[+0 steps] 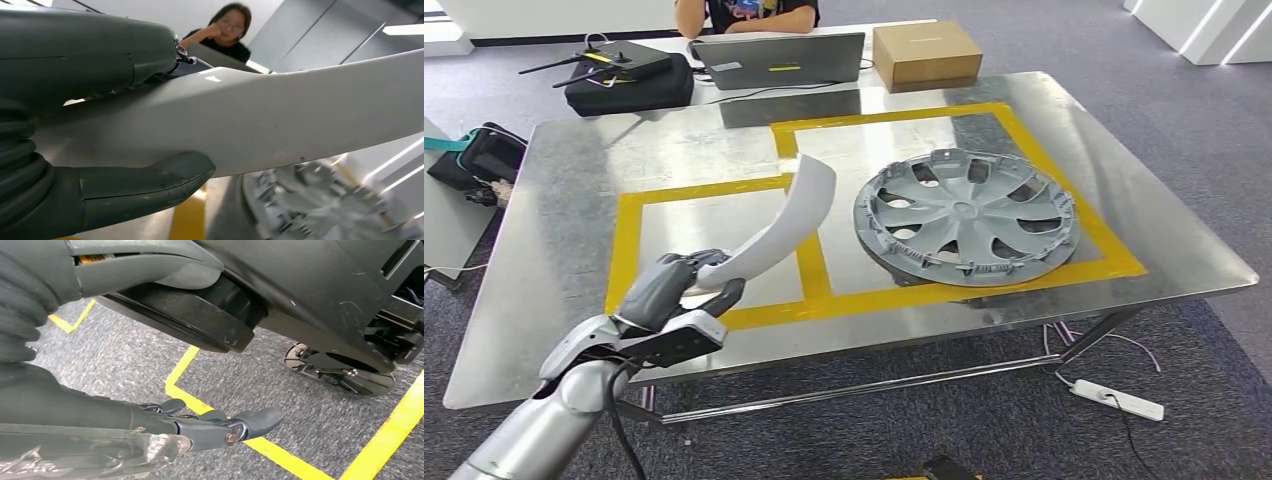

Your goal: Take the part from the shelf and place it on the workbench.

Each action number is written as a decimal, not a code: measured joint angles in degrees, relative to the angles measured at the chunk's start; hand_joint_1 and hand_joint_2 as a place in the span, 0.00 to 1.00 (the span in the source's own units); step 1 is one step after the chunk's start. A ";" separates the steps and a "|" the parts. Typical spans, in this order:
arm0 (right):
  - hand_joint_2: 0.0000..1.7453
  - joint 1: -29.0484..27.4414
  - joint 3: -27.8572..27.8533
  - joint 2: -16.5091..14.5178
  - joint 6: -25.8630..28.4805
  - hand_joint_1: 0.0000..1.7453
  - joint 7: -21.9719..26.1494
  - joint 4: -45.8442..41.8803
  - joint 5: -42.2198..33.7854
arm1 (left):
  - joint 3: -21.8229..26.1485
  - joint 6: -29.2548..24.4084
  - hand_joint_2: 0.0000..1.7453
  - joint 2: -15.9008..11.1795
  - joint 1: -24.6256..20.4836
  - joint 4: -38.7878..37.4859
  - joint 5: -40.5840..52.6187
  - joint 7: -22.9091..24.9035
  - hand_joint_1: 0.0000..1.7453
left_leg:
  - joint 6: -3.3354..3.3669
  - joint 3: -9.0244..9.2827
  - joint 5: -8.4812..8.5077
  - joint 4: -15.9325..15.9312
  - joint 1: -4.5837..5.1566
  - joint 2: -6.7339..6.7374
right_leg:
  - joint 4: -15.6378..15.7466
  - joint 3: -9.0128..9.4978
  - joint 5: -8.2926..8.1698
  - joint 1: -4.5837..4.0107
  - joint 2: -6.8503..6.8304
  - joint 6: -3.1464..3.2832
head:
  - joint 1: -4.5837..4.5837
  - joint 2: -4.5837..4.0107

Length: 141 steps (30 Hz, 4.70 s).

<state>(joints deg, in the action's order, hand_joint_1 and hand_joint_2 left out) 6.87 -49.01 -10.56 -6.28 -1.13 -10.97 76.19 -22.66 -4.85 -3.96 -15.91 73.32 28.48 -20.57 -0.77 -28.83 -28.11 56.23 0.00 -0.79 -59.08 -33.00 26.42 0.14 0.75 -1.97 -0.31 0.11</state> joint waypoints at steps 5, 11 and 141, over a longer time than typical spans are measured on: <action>1.00 0.50 1.30 0.00 -0.54 0.00 -0.86 0.00 0.68 | -4.22 -5.10 1.00 1.46 -7.23 -13.20 7.76 6.11 1.00 | 0.04 -0.02 0.03 0.01 0.02 0.01 | 0.04 -0.01 -0.07 0.02 0.01 -0.06 | 0.01 0.00; 1.00 0.87 2.32 0.00 -0.74 0.00 -1.70 0.00 1.08 | -9.29 -13.33 1.00 3.17 -13.47 -26.01 18.37 12.42 1.00 | 0.06 -0.06 0.04 0.02 0.02 0.02 | 0.05 -0.02 -0.09 0.02 0.03 -0.04 | -0.01 0.00; 0.00 -2.86 -1.19 0.81 2.50 0.00 3.70 0.00 -8.71 | 10.49 15.96 0.00 6.02 23.93 20.71 -33.93 -19.41 0.00 | -0.27 -5.65 -5.31 13.44 -0.64 0.23 | -0.95 -4.62 -2.86 0.16 -0.50 0.99 | -0.27 0.00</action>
<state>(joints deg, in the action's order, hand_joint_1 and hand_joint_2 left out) 4.00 -50.20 -9.74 -3.78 2.58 -10.97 67.48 -12.17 11.11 2.06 8.02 94.03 -5.45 -39.98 -1.03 -34.49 -33.42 69.67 -0.63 -0.55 -60.02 -37.62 23.56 0.30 0.25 -0.98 -0.57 0.11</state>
